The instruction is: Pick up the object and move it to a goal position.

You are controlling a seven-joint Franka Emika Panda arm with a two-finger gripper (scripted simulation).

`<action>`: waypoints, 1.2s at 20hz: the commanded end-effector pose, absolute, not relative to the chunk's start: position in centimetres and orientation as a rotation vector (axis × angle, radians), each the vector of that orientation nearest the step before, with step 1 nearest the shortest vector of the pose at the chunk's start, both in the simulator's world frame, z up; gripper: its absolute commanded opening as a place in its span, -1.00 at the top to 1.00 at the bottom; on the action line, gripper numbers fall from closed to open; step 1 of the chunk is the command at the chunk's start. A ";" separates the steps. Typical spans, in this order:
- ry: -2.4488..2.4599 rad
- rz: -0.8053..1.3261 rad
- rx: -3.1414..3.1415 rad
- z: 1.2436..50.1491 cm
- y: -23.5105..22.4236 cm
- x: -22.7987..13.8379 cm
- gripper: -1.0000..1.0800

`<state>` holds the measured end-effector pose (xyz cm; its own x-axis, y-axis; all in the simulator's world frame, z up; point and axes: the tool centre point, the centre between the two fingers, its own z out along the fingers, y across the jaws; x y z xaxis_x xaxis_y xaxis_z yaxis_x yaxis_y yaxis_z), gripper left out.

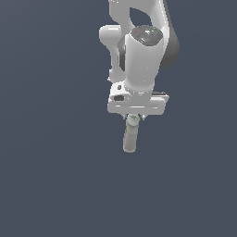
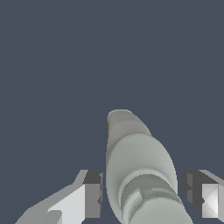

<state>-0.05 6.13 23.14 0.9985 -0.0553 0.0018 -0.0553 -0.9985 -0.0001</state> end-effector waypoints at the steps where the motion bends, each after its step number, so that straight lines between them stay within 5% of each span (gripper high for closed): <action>1: 0.086 0.000 -3.140 23.0 6.2 -0.1 1.00; 13: 0.087 -0.003 -3.140 24.5 6.2 -0.6 1.00; 24: 0.087 -0.003 -3.141 32.2 7.0 -4.1 1.00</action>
